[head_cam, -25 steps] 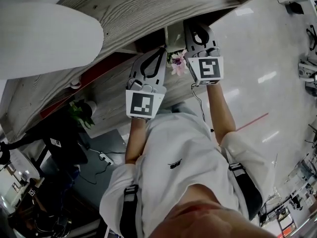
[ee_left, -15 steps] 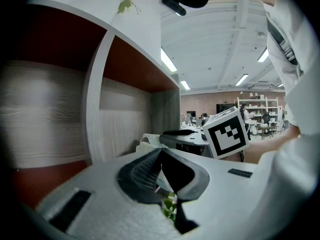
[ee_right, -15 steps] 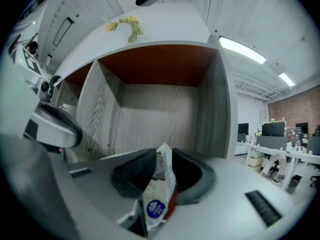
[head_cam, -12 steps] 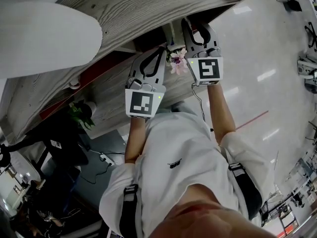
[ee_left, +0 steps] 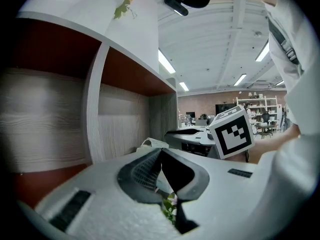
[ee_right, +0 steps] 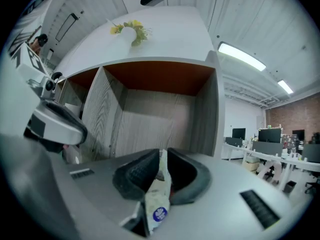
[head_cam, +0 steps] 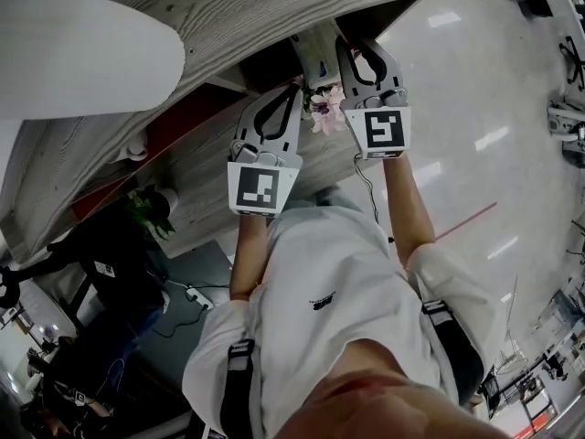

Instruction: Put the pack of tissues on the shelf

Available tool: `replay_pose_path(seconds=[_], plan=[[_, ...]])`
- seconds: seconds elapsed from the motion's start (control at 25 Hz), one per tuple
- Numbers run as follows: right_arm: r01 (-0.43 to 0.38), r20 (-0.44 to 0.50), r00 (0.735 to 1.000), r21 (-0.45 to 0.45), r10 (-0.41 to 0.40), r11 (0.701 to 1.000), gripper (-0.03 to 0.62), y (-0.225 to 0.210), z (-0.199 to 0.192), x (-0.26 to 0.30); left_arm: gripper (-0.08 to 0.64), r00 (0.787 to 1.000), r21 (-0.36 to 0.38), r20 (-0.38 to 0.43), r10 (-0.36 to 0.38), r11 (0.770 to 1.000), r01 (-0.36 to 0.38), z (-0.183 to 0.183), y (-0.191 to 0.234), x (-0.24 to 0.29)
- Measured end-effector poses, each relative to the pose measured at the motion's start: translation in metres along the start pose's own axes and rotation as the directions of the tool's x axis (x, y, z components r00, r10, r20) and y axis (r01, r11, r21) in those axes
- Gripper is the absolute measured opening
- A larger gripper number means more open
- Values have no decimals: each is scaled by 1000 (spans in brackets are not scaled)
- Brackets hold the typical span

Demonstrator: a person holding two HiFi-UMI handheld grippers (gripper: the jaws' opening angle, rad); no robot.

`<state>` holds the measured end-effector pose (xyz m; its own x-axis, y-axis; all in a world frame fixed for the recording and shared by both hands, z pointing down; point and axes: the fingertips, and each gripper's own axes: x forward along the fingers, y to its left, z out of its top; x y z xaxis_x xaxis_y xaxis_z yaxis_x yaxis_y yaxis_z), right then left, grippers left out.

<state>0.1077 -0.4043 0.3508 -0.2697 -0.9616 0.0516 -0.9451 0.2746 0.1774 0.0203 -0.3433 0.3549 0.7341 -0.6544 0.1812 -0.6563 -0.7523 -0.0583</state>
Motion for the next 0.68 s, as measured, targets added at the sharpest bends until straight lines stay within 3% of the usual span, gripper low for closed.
replay_pose_path(seconds=[0.68], plan=[[23, 4, 1000, -10, -23, 1000, 54, 5, 6, -35, 29, 999, 24, 14, -35, 999, 35, 7, -19, -6]])
